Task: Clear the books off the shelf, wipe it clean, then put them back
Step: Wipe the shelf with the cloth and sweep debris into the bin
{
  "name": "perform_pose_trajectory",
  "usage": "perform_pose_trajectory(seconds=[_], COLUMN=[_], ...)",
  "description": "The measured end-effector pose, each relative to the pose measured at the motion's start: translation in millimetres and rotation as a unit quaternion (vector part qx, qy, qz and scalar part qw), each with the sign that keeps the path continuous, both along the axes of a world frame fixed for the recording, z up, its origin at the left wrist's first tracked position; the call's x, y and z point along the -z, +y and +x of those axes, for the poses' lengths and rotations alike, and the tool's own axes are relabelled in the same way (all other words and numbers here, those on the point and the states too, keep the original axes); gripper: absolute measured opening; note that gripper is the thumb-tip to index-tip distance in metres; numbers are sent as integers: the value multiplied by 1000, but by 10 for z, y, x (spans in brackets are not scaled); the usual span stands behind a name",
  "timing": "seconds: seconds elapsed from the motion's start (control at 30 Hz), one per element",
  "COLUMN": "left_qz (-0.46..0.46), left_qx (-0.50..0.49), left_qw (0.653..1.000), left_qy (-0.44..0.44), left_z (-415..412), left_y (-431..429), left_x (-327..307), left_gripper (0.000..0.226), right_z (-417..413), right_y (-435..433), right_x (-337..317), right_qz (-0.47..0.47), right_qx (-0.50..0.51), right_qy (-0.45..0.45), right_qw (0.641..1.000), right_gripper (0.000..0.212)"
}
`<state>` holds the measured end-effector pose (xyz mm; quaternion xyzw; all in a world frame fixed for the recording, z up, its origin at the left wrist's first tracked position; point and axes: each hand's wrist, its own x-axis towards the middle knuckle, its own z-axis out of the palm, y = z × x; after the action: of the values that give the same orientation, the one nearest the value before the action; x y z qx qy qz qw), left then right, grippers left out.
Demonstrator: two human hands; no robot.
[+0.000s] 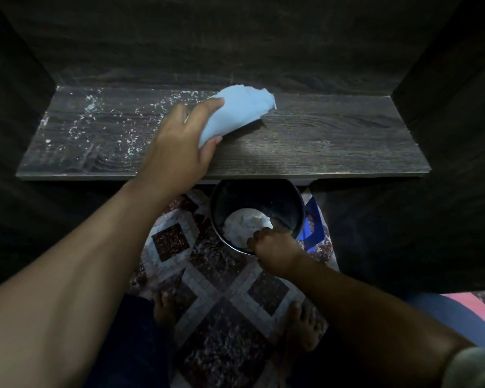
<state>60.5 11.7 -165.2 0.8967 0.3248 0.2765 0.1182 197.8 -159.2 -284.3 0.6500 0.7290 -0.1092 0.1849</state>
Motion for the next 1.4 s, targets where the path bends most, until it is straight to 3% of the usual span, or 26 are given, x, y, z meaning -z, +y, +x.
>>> perform_pose_trajectory(seconds=[0.23, 0.5, 0.7, 0.83, 1.07, 1.17, 1.4], left_qz=[-17, -77, -94, -117, -132, -93, -27], left_qx=[-10, -34, -76, -102, -88, -71, -11], left_qw=[1000, 995, 988, 981, 985, 993, 999], left_qy=[-23, -49, -95, -120, -64, -31, 21], left_z=[-38, -122, -295, -428, -178, -23, 228], left_y=[8, 41, 117, 257, 453, 567, 617], left_x=[-113, -376, -427, -363, -160, -86, 38], left_gripper=[51, 53, 46, 41, 47, 50, 49], right_z=[-13, -132, -174, -144, 11, 40, 70], right_y=[47, 28, 15, 59, 228, 253, 227], right_x=[-45, -535, -725, -716, -681, -552, -467], right_qz=[13, 154, 183, 145, 141, 149, 255], right_qx=[23, 1, -6, 5, 6, 19, 16], right_qy=[-26, 32, 53, 96, 129, 145, 158], right_qw=[999, 987, 982, 985, 982, 978, 954], right_gripper=[34, 28, 33, 22, 19, 17, 30])
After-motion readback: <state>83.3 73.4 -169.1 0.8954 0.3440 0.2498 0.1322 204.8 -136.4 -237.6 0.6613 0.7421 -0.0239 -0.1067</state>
